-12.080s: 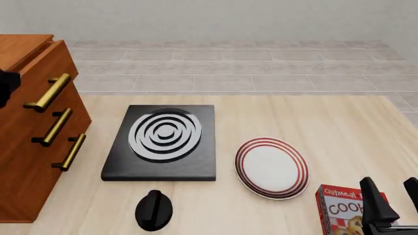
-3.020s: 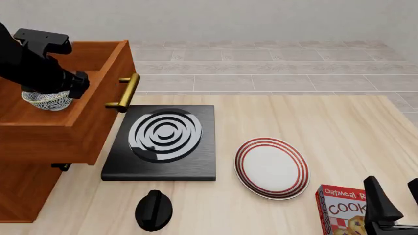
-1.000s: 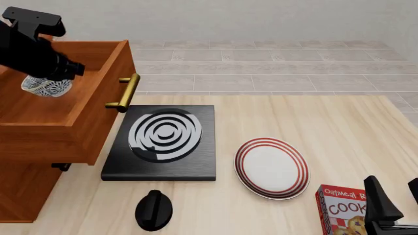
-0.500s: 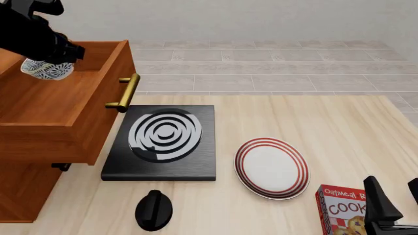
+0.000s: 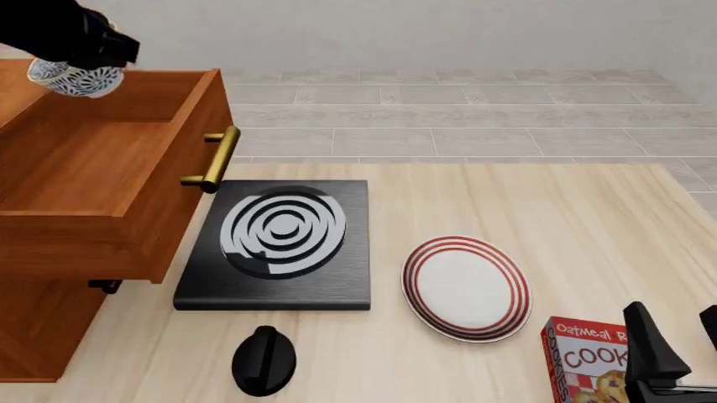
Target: Pick the akita bowl in the top layer of the wooden cabinet and place it on the plate.
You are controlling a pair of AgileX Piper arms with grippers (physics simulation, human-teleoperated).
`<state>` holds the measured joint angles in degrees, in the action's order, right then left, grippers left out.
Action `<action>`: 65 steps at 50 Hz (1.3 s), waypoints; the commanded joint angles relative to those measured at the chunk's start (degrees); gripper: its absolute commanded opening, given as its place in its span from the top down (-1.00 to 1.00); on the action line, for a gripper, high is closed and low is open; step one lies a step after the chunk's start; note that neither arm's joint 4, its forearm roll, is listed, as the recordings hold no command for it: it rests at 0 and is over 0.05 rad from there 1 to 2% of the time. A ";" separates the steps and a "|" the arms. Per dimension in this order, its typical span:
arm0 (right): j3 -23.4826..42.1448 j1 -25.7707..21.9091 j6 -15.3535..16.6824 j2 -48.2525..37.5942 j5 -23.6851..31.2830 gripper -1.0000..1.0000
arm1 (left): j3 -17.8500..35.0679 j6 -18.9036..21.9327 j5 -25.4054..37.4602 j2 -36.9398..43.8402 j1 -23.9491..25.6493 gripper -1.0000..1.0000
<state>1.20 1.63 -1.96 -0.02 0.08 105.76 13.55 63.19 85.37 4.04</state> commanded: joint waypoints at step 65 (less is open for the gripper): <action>0.47 0.04 0.04 -0.05 0.06 -1.00 | 15.60 6.07 -0.83 8.50 17.33 1.00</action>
<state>1.54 1.74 -2.17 -0.07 0.14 120.87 18.80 63.09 93.30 18.96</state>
